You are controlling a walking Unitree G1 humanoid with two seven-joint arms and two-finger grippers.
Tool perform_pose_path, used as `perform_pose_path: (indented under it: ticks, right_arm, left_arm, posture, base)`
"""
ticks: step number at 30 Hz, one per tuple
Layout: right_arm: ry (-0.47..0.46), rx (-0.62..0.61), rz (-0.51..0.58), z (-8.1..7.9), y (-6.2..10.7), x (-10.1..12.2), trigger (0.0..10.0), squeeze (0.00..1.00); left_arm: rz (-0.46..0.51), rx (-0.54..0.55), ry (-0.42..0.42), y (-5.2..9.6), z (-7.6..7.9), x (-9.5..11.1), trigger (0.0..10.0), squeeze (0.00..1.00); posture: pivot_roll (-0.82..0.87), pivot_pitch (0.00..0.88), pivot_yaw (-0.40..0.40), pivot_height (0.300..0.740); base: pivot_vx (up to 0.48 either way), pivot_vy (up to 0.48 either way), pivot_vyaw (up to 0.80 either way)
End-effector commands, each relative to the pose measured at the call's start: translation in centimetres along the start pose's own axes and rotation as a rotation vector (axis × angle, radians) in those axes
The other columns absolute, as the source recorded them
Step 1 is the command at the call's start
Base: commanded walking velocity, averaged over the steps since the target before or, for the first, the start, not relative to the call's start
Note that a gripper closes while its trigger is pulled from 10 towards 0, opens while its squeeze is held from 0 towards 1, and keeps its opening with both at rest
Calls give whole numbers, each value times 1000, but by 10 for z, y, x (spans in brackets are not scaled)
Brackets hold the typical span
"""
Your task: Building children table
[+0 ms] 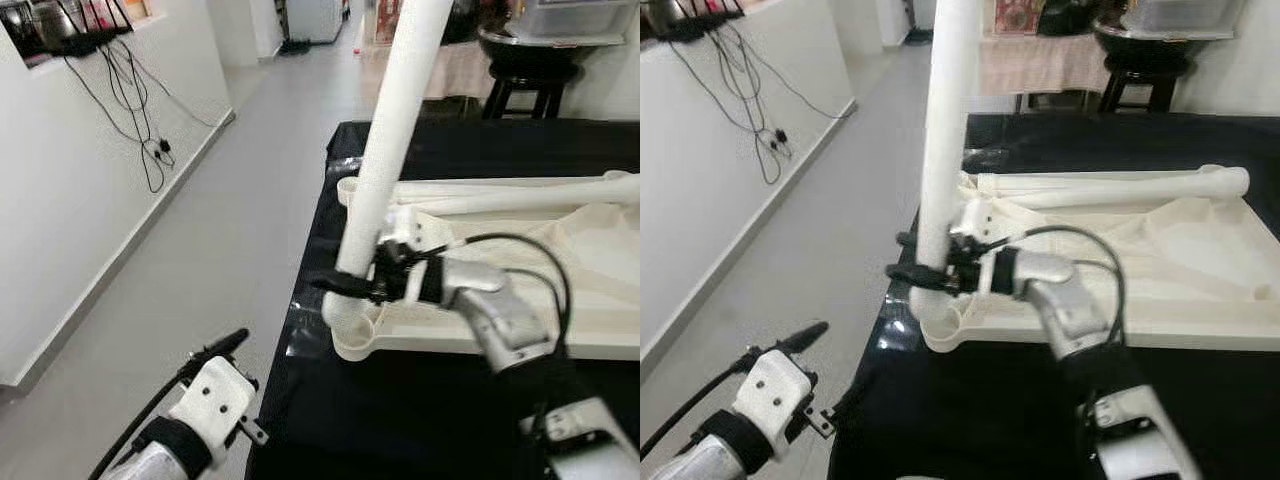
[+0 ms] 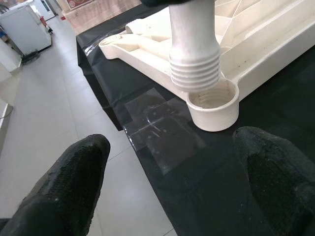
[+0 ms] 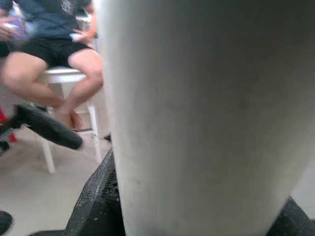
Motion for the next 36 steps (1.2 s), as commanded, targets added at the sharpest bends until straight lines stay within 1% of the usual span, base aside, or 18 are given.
perform_pose_path:
  ticks: [1, 2, 4, 5, 6, 7, 8, 9, 14, 15, 17, 18, 20, 21, 28, 29, 31, 36]
  right_arm:
    - [31, 47, 13, -1, -3, 6, 10000, 0]
    - [45, 83, 8, 0, -2, 7, 10000, 0]
    - [45, 83, 8, 0, -2, 7, 10000, 0]
    - [60, 129, -1, -1, -4, 8, 10000, 0]
    - [60, 129, -1, -1, -4, 8, 10000, 0]
    - [74, 162, -8, 0, -7, 9, 10000, 0]
    - [74, 162, -8, 0, -7, 9, 10000, 0]
    - [84, 225, -14, -2, -12, 10, 10000, 0]
    - [83, 239, -13, -3, -12, 10, 10000, 0]
    - [83, 285, -17, -6, -13, 10, 10000, 0]
    - [83, 285, -17, -6, -13, 10, 10000, 0]
    - [78, 338, -20, -8, -14, 8, 10000, 0]
    - [67, 385, -21, -9, -15, 7, 10000, 0]
    - [52, 420, -18, -8, -15, 7, 10000, 0]
    - [16, 454, -6, -2, -13, 8, 10000, 0]
    - [-20, 469, 21, 2, -11, 11, 10000, 0]
    - [-41, 480, 41, 5, -11, 13, 10000, 0]
    - [-25, 535, 29, 2, -12, 15, 10000, 0]
  left_arm:
    - [-5, -6, 31, 2, 1, 0, 10000, 0]
    - [13, -12, 65, 3, 3, 3, 10000, 0]
    - [13, -12, 65, 3, 3, 3, 10000, 0]
    - [23, -23, 127, 5, 4, 5, 10000, 0]
    - [23, -23, 127, 5, 4, 5, 10000, 0]
    - [29, -34, 173, 6, 5, 6, 10000, 0]
    - [29, -34, 173, 6, 5, 6, 10000, 0]
    - [33, -57, 220, 8, 8, 8, 10000, 0]
    - [34, -64, 223, 8, 9, 8, 10000, 0]
    - [34, -76, 231, 9, 10, 9, 10000, 0]
    - [34, -76, 231, 9, 10, 9, 10000, 0]
    - [36, -86, 239, 9, 12, 10, 10000, 0]
    - [37, -94, 247, 10, 13, 11, 10000, 0]
    - [37, -100, 251, 11, 14, 12, 10000, 0]
    - [37, -105, 251, 15, 16, 14, 10000, 0]
    - [34, -106, 251, 18, 16, 15, 10000, 0]
    - [31, -107, 252, 21, 17, 15, 10000, 0]
    - [17, -125, 247, 25, 17, 15, 10000, 0]
  posture:
    - [71, 161, 40, 740]
    - [72, 183, 41, 740]
    - [72, 183, 41, 740]
    - [75, 208, 37, 740]
    - [75, 208, 37, 740]
    - [79, 217, 32, 740]
    - [79, 217, 32, 740]
    - [79, 233, 26, 740]
    - [79, 233, 26, 740]
    - [87, 244, 19, 740]
    - [87, 244, 19, 740]
    - [90, 250, 17, 740]
    - [93, 251, 15, 740]
    - [102, 258, 13, 740]
    - [119, 264, 13, 740]
    - [127, 268, 15, 740]
    - [134, 270, 17, 740]
    - [146, 275, 24, 740]
  base:
    - [0, 0, 0]
    - [0, 0, 0]
    - [0, 0, 0]
    - [0, 0, 0]
    - [0, 0, 0]
    - [0, 0, 0]
    - [0, 0, 0]
    - [0, 0, 0]
    - [0, 0, 0]
    - [0, 0, 0]
    - [0, 0, 0]
    - [0, 0, 0]
    - [0, 0, 0]
    - [0, 0, 0]
    - [0, 0, 0]
    - [0, 0, 0]
    - [0, 0, 0]
    - [0, 0, 0]
Point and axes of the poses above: a point about 5 cm out from each wrist's last joint towards the gripper, its own y axis pointing back from the gripper into the wrist, its own x axis along the axis of the wrist's last joint, z = x × y, the point moved 2 cm from there along -y, pointing out of the wrist towards the gripper, and after that the axes turned 13 degrees about y, right-handed, at the moved point
